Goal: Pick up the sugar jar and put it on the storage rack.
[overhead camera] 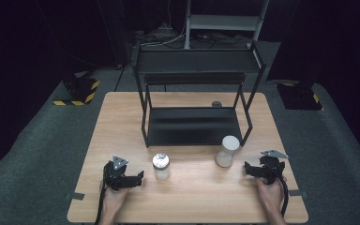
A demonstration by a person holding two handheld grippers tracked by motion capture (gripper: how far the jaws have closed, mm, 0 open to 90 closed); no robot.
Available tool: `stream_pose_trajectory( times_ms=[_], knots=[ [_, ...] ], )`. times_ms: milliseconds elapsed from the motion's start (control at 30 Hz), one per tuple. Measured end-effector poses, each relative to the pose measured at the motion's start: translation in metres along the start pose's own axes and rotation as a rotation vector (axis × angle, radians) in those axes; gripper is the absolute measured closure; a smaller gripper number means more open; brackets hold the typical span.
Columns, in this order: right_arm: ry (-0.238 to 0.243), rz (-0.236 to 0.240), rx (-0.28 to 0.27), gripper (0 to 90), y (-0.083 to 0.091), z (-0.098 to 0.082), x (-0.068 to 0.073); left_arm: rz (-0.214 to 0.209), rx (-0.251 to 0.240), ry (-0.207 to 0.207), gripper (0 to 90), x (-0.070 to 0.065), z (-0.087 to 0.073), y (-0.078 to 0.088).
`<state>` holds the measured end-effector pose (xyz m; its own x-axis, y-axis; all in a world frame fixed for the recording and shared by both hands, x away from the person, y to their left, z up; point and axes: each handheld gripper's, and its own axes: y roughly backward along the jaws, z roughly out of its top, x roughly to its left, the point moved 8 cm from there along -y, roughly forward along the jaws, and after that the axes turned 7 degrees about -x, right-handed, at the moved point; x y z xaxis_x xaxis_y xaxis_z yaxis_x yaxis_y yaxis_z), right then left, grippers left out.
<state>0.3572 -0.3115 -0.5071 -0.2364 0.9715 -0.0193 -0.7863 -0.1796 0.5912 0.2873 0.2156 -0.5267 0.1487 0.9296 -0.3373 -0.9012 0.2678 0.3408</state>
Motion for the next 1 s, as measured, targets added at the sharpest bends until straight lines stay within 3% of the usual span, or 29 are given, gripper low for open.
stream_pose_trajectory(
  times_ms=[367, 700, 833, 1000],
  knots=[
    [0.000, 0.000, 0.000, 0.0, 0.000, 0.000, 0.000, -0.144, -0.006, -0.017, 0.1, -0.020, -0.012, 0.015],
    [0.000, 0.000, 0.000, 0.0, 0.000, 0.000, 0.000, -0.182, -0.003, -0.028, 0.1, -0.035, -0.012, 0.007],
    [0.002, 0.000, 0.000, 0.0, 0.000, 0.000, 0.000, -0.184, 0.016, -0.050, 0.1, -0.042, -0.013, 0.001],
    [0.001, 0.000, 0.000, 0.0, 0.000, 0.000, 0.000, -0.179, 0.026, -0.043, 0.2, -0.050, -0.016, -0.007]
  ],
)
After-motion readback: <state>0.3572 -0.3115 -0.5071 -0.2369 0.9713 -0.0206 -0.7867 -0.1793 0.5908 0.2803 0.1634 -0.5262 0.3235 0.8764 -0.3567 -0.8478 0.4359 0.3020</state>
